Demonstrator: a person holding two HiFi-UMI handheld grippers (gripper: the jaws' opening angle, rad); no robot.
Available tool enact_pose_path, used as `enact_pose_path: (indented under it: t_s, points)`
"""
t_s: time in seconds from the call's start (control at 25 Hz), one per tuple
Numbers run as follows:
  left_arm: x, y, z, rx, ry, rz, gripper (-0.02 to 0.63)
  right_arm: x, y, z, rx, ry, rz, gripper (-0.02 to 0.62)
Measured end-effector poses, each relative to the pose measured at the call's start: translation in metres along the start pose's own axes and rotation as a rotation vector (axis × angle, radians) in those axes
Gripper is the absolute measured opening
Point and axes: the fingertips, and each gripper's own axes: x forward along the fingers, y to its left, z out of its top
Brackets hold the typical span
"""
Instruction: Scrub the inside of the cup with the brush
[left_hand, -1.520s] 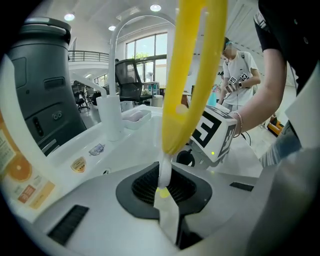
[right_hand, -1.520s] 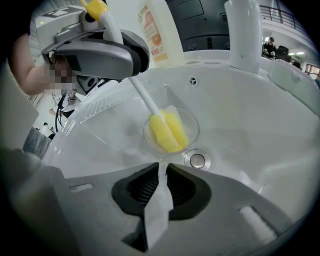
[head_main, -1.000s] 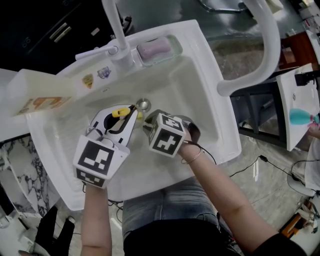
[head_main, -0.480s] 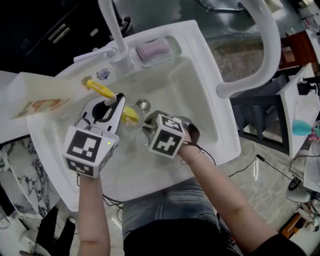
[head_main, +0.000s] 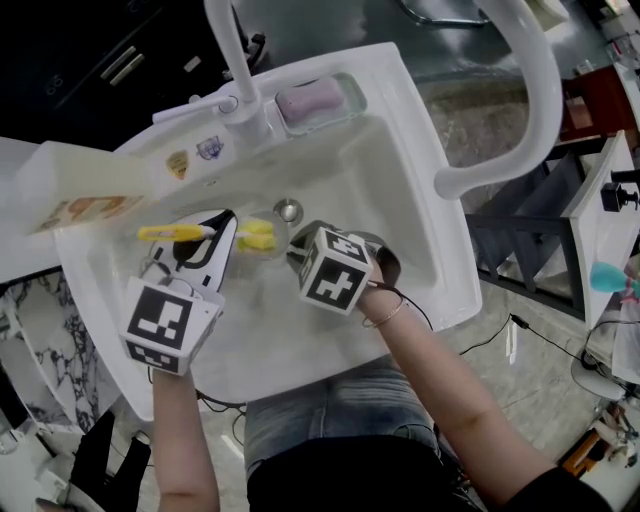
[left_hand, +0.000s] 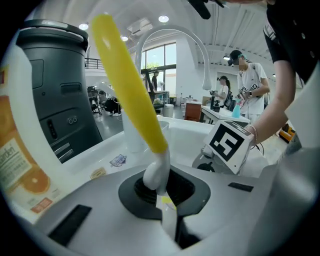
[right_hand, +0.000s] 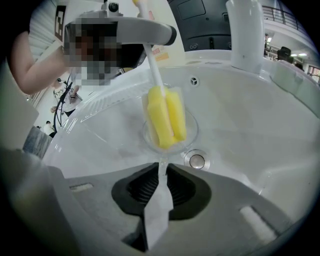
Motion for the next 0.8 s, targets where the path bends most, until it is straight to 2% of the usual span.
enact_pose_path:
  t_s: [0.48, 0.64, 0.8]
  points:
    - [-0.010, -0.024, -0.010, 0.023, 0.038, -0.035, 0.015, -0.001, 0.001, 0.001, 0.003, 0.004, 0.008, 0.051]
    - [-0.006, -0.036, -0.004, 0.053, 0.040, -0.064, 0.015, 0.000, 0.000, 0.001, 0.005, 0.007, 0.005, 0.051]
    - [0.001, -0.050, 0.003, 0.034, 0.016, -0.119, 0.015, 0.001, 0.000, 0.000, 0.008, 0.007, 0.004, 0.051]
